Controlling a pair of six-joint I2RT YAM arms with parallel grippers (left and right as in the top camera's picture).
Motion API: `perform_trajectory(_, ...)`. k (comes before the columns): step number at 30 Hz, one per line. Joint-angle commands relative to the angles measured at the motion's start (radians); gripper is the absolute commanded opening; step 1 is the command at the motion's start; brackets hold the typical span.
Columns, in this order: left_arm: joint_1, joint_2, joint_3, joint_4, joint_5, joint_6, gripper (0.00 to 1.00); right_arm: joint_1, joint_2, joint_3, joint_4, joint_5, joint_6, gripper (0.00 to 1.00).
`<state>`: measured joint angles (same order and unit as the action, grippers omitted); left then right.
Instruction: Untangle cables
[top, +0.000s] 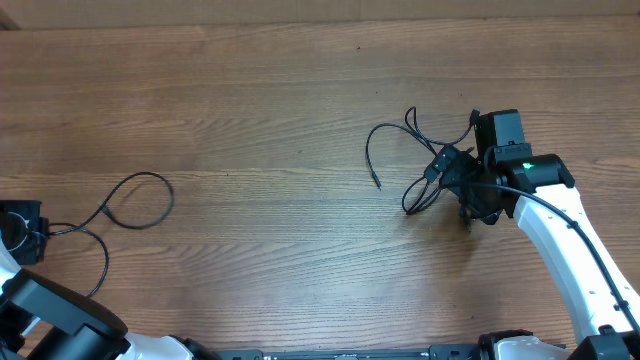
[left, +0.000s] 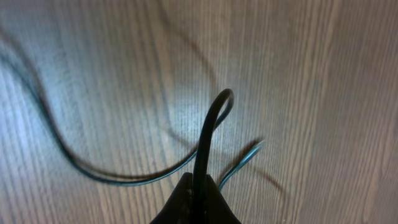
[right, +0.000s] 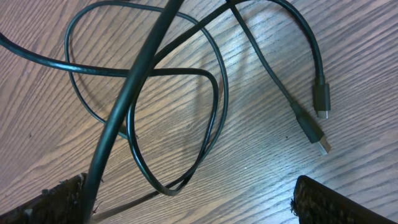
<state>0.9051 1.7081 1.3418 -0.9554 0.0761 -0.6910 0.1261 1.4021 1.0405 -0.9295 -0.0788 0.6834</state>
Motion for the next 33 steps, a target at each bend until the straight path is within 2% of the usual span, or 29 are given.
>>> perform_trajectory(1, 0.003, 0.004, -0.013, 0.107, 0.156, 0.126, 0.04, 0.004, -0.02, 0.0, 0.005, -0.002, -0.003, 1.0)
perform_trajectory(5, 0.002, 0.004, -0.01, 0.267, 0.417, 0.224, 0.04, 0.004, -0.02, 0.0, 0.005, -0.002, 0.0, 1.0)
perform_trajectory(10, -0.013, 0.004, 0.048, 0.466, 0.788, 0.194, 0.04, 0.004, -0.018, 0.0, 0.008, -0.001, 0.004, 1.0)
perform_trajectory(20, -0.06, -0.027, 0.355, 0.583, 1.233, 0.197, 0.04, 0.004, -0.01, 0.0, 0.008, -0.001, 0.003, 1.0)
perform_trajectory(27, -0.061, -0.05, 0.453, 0.666, 1.506, 0.196, 0.04, 0.004, 0.014, 0.0, -0.004, -0.002, 0.003, 1.0)
perform_trajectory(33, -0.06, -0.051, 0.452, 0.648, 1.506, 0.202, 0.04, 0.004, 0.015, -0.001, -0.013, -0.002, 0.003, 1.0)
